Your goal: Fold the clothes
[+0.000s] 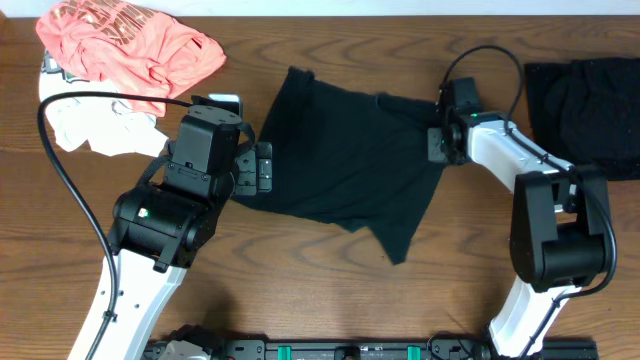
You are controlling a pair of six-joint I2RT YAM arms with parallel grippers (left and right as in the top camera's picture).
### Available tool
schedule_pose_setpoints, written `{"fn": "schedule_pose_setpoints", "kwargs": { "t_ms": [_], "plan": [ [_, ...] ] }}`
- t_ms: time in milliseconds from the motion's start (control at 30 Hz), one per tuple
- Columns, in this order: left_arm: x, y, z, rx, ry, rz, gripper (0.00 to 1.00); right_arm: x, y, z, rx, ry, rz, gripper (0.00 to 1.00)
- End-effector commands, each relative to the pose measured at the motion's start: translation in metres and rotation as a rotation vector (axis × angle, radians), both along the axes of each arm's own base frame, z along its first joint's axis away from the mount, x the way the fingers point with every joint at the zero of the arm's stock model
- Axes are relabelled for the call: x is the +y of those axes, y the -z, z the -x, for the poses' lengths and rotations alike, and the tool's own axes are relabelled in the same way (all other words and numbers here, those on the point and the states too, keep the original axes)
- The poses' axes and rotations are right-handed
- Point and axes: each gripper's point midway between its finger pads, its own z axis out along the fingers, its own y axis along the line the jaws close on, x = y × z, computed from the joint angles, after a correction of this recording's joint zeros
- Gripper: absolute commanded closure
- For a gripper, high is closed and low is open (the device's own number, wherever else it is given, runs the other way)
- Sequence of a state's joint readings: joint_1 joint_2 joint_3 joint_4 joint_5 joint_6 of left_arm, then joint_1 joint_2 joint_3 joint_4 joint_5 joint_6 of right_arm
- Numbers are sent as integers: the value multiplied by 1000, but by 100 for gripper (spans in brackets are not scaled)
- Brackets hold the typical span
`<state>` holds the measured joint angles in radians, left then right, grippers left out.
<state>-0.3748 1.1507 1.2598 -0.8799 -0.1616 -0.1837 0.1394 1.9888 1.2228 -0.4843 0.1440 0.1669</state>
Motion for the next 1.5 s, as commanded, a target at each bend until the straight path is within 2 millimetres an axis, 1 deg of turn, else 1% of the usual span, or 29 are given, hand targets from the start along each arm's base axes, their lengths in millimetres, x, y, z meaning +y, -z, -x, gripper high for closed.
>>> {"fn": "schedule_pose_setpoints", "kwargs": {
  "t_ms": [0,167,300,433,533,567,633,667,733,767,800,900,933,1000,1033,1100,1200,1300,1467],
  "plan": [
    [3,0,-1,-2,-17,-5,5,-37,39,12,66,33,78,99],
    [3,4,-3,11,-17,-10,4,-50,29,-19,-54,-4,95,99],
    [1,11,-6,32,-17,-19,5,-57,19,-38,-143,10,96,99],
    [0,19,-10,60,-17,-30,4,-56,8,-53,-191,9,92,99],
    [-1,26,-12,80,-16,-38,4,-51,-4,-59,-180,-7,74,99],
    [-1,28,-13,86,-17,-40,4,-49,-9,-62,-174,-13,61,97],
    [-2,31,-14,97,-17,-44,4,-40,-23,-66,-160,-34,14,86],
    [-2,33,-15,102,-17,-46,4,-34,-31,-67,-154,-48,-17,72],
    [-2,37,-16,114,-16,-51,4,-20,-51,-70,-141,-80,-93,49],
    [-3,38,-16,119,-16,-53,4,-12,-62,-70,-134,-97,-135,34],
    [-3,41,-17,126,-16,-56,4,-5,-72,-69,-127,-108,-174,28],
    [-4,48,-19,150,-16,-66,2,11,-105,-59,-92,-113,-277,16],
    [-4,52,-20,159,-16,-70,2,15,-113,-55,-80,-120,-298,12],
    [-5,60,-21,185,-13,-82,2,23,-127,-43,-47,-133,-331,2],
    [-5,65,-22,204,-7,-93,2,26,-131,-36,-29,-137,-338,1],
    [-6,77,-25,238,3,-113,2,28,-137,-23,3,-149,-341,1],
    [-11,93,-37,259,45,-150,2,32,-138,-9,49,-152,-349,1],
    [-22,108,-66,219,86,-166,2,31,-137,-4,71,-145,-351,1],
    [-43,128,-119,100,169,-198,2,31,-136,-3,77,-142,-352,1]
  ]
}}
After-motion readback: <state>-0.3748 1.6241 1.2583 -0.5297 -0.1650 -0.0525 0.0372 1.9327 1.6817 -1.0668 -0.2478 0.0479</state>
